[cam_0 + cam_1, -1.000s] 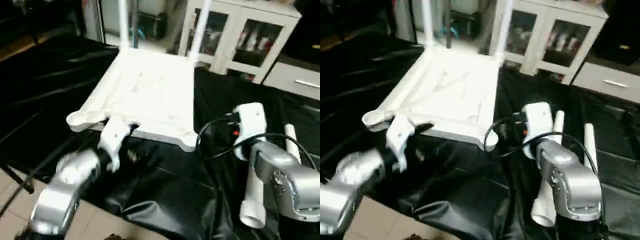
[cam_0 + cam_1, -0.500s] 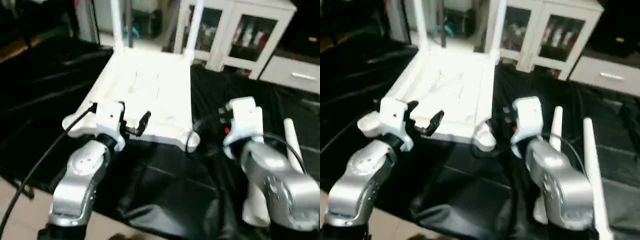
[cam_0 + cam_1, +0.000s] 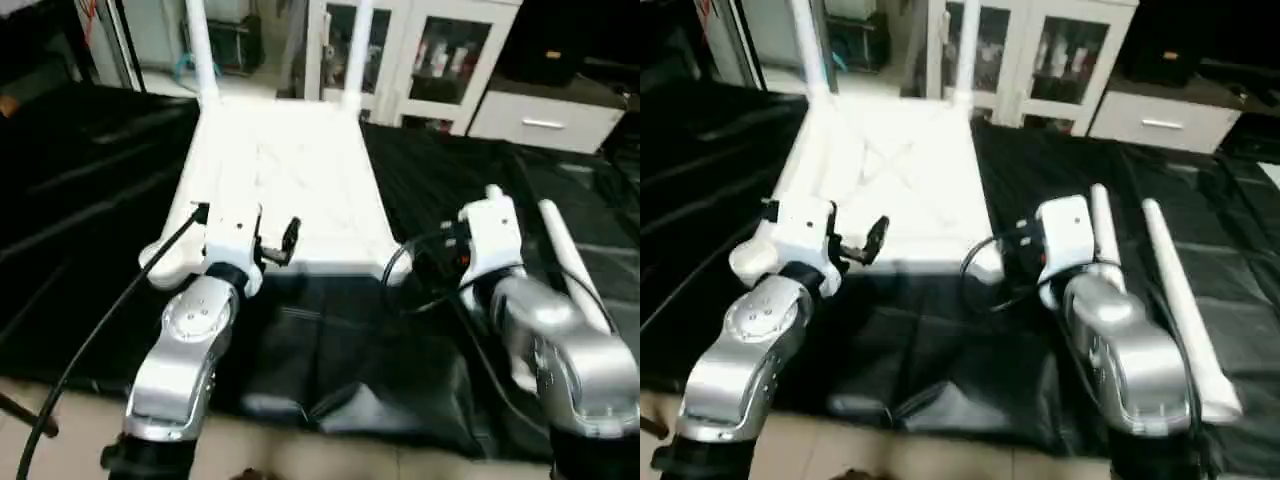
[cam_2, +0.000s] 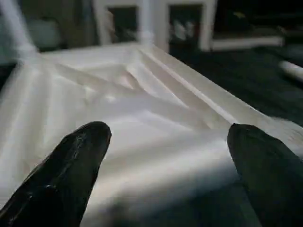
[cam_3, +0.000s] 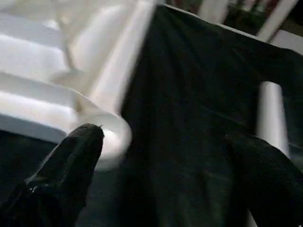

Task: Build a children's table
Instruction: Rotate table base, then pick table leg

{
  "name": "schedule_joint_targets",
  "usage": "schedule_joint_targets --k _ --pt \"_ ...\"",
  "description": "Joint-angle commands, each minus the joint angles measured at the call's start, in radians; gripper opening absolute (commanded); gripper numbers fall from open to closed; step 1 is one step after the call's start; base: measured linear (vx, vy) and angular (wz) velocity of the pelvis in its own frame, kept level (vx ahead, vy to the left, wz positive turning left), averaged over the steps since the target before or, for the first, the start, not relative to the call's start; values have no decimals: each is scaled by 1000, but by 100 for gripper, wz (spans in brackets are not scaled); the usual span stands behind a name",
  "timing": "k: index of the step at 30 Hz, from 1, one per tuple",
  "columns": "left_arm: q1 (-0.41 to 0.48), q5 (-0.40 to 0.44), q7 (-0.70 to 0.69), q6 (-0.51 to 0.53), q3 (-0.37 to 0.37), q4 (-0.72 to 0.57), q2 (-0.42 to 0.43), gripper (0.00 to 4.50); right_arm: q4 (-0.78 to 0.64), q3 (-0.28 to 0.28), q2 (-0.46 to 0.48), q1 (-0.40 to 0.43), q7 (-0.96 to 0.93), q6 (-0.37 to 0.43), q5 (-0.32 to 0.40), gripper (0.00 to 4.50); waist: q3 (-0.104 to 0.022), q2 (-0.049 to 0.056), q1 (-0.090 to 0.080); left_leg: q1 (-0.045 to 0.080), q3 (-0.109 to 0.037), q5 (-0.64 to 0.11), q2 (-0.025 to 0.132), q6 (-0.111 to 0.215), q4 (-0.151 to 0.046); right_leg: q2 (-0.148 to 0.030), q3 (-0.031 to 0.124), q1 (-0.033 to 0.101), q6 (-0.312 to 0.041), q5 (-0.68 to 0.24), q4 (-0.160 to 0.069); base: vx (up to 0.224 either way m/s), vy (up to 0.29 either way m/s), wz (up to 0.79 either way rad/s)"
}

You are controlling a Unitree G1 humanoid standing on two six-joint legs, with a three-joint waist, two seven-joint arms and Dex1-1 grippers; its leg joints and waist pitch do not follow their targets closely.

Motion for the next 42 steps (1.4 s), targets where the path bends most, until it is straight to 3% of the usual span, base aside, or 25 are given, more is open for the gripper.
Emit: schedule_joint_targets --k 1,2,3,4,5,6,7,8,9,10,11,12,13,14,15,16,17,18,20,21,24,26,33,37,42 --pt "13 -1 -56 0 -35 -26 26 450 48 -22 -7 -32 19 6 -6 447 -22 -16 16 49 -91 -169 116 -41 27 -243 105 -3 -116 -583 -167 -148 -56 -15" --pt "24 -5 -89 -14 -51 -31 46 450 74 -39 -10 -48 22 18 2 447 -8 -14 2 35 -104 -191 114 -57 16 -205 57 6 -91 -735 -170 -129 1 -30" --pt "38 -25 -137 -22 -67 -44 68 450 104 -47 -23 -62 31 35 8 447 -6 20 -18 48 -124 -514 143 -135 -56 -114 8 -8 -57 -690 -141 -129 1 -30" --pt "51 -56 -189 -23 -79 -62 88 450 137 -46 -43 -74 35 59 6 447 -13 29 -29 45 -141 -682 157 -170 -86 -93 1 0 -44 -590 -116 -120 22 -22" --pt "56 -76 -218 -21 -84 -74 97 450 149 -43 -53 -79 37 66 3 447 -20 45 -35 35 -162 -885 167 -218 -147 -66 0 28 -69 -305 -34 -110 24 -10" --pt "61 -86 -245 -32 -95 -86 113 450 165 -43 -60 -84 34 76 1 447 -24 47 -30 30 -156 -896 152 -232 -166 -61 -1 28 -90 -98 -2 -110 24 -10" --pt "65 -106 -279 -28 -104 -100 128 450 182 -45 -68 -89 34 83 -1 447 -23 40 -29 33 -147 -879 144 -238 -158 -73 5 19 -97 -100 -15 -85 11 -7" --pt "67 -115 -318 -38 -120 -115 154 450 211 -46 -81 -98 30 89 -9 447 -16 18 -25 32 -129 -816 131 -235 -126 -116 27 5 -106 -286 -66 -65 -20 -3" --pt "68 -125 -358 -32 -138 -131 182 450 240 -45 -93 -110 28 96 -18 447 -9 2 -17 47 -111 -708 115 -189 -73 -164 47 -21 -96 -601 -124 -65 -20 -3" --pt "68 -132 -394 -24 -156 -145 208 450 266 -48 -99 -121 20 98 -28 447 -8 -11 -16 60 -104 -607 107 -150 -31 -189 50 -31 -79 -749 -158 -76 -41 -7" --pt "66 -137 -433 -22 -174 -159 235 450 292 -54 -103 -133 9 99 -36 447 -8 -17 -11 57 -97 -353 101 -83 31 -228 50 -23 -62 -875 -192 -40 -14 -19" --pt "64 -140 -456 -21 -185 -166 249 450 308 -58 -104 -140 2 99 -40 447 -7 -1 -9 30 -98 -303 116 -75 -11 -195 16 8 -54 -816 -173 -40 -14 -19" --pt "61 -146 -482 -17 -193 -174 264 450 340 -59 -106 -156 5 102 -43 447 -7 10 -16 22 -102 -371 130 -98 -46 -158 -7 13 -50 -738 -155 7 21 -25" --pt "58 -149 -494 -16 -197 -178 270 450 357 -63 -105 -164 7 96 -42 447 -16 26 -31 13 -122 -549 153 -152 -91 -116 -16 22 -45 -542 -104 -7 29 -18" --pt "52 -153 -502 -11 -199 -181 273 450 383 -63 -106 -173 21 83 -38 447 -19 39 -37 13 -128 -680 159 -199 -126 -100 -12 30 -75 -345 -56 -7 29 -18" --pt "45 -160 -509 -5 -198 -183 275 450 417 -63 -106 -185 40 66 -25 447 -19 37 -38 10 -128 -714 157 -214 -134 -101 -10 33 -90 -285 -46 0 0 0" --pt "38 -165 -513 -2 -197 -181 274 450 450 -61 -106 -195 49 55 -19 447 -13 34 -39 14 -117 -748 147 -233 -135 -109 -5 22 -113 -276 -54 0 0 0" --pt "38 -165 -513 -2 -197 -181 274 450 450 -61 -106 -195 49 55 -19 447 -11 18 -37 31 -101 -706 136 -214 -103 -139 6 1 -120 -414 -95 0 0 0" --pt "28 -163 -512 -11 -200 -172 280 450 522 -56 -104 -214 66 28 -14 447 -12 5 -29 39 -87 -513 129 -142 -54 -184 16 -3 -101 -630 -142 0 0 0" --pt "28 -163 -512 -11 -200 -172 280 450 522 -56 -104 -214 66 28 -14 447 -14 10 -26 33 -86 -433 135 -115 -50 -185 14 3 -96 -644 -147 0 0 0" --pt "17 -160 -524 -4 -211 -175 291 450 672 -33 -97 -253 116 -45 -30 447 -18 18 -29 28 -89 -504 157 -150 -85 -142 1 3 -112 -464 -111 0 0 0" --pt "16 -161 -530 1 -212 -182 295 450 707 -42 -88 -269 134 -57 -19 447 -19 20 -26 32 -82 -513 156 -162 -87 -146 9 -1 -141 -396 -104 0 0 0" --pt "16 -154 -533 3 -217 -191 317 450 821 -56 -60 -324 187 -103 12 419 -38 8 2 24 -49 -257 160 -81 -79 -142 27 2 -205 -233 -76 0 0 0" --pt "16 -154 -545 15 -218 -214 338 450 851 -71 -60 -341 158 -60 7 381 -36 12 11 32 -33 -346 160 -103 -81 -135 34 -17 -208 -273 -75 14 -4 -1" --pt "16 -169 -569 29 -220 -242 354 450 875 -107 -64 -353 143 -18 23 329 -48 6 24 23 -12 -129 159 -63 -75 -125 35 0 -248 -13 -48 57 -8 -4"
